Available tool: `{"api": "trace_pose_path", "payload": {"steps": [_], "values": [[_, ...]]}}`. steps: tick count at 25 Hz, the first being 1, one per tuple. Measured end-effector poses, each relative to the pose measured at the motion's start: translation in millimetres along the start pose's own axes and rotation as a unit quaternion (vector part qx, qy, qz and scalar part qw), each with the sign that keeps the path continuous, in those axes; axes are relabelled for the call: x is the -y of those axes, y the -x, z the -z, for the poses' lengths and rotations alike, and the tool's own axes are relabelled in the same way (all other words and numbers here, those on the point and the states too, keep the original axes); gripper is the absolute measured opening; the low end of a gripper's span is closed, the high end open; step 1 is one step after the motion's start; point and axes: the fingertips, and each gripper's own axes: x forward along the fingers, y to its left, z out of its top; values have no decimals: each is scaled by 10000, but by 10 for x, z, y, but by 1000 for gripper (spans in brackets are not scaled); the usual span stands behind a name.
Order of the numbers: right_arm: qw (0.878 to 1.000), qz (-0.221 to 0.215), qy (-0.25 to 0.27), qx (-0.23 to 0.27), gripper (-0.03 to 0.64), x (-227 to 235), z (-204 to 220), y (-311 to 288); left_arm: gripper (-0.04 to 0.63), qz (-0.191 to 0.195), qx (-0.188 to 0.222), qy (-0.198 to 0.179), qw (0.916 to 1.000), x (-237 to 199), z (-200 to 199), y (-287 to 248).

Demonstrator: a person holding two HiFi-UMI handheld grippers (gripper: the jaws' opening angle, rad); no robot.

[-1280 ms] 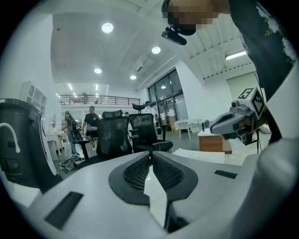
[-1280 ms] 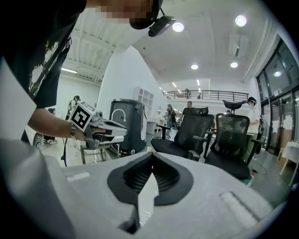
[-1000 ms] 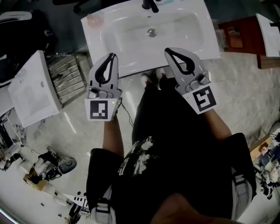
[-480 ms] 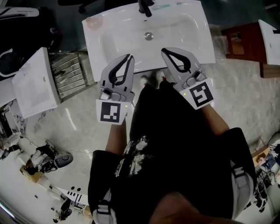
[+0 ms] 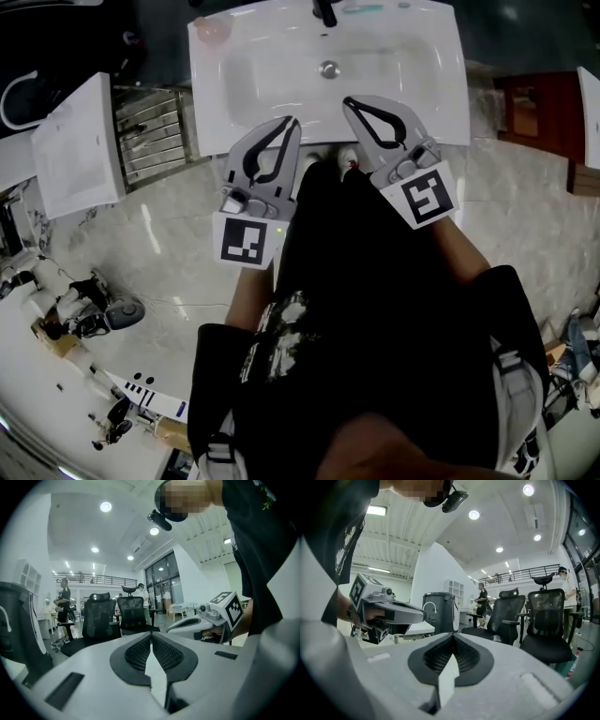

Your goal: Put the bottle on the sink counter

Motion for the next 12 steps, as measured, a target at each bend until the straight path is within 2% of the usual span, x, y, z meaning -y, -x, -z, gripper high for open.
{"api": "trace_pose_path", "payload": {"steps": [4, 9, 12], "values": [[10000, 19, -47, -38, -6, -9, -1, 9, 26, -11, -192, 93, 9998, 0, 69, -27], [9998, 15, -73, -200, -6, 85, 130, 53, 26, 10, -138, -21, 9999, 112, -9, -191], [9997, -116, -5, -208, -6, 80, 197, 3, 26, -93, -155, 37, 9998, 137, 47, -187]]}}
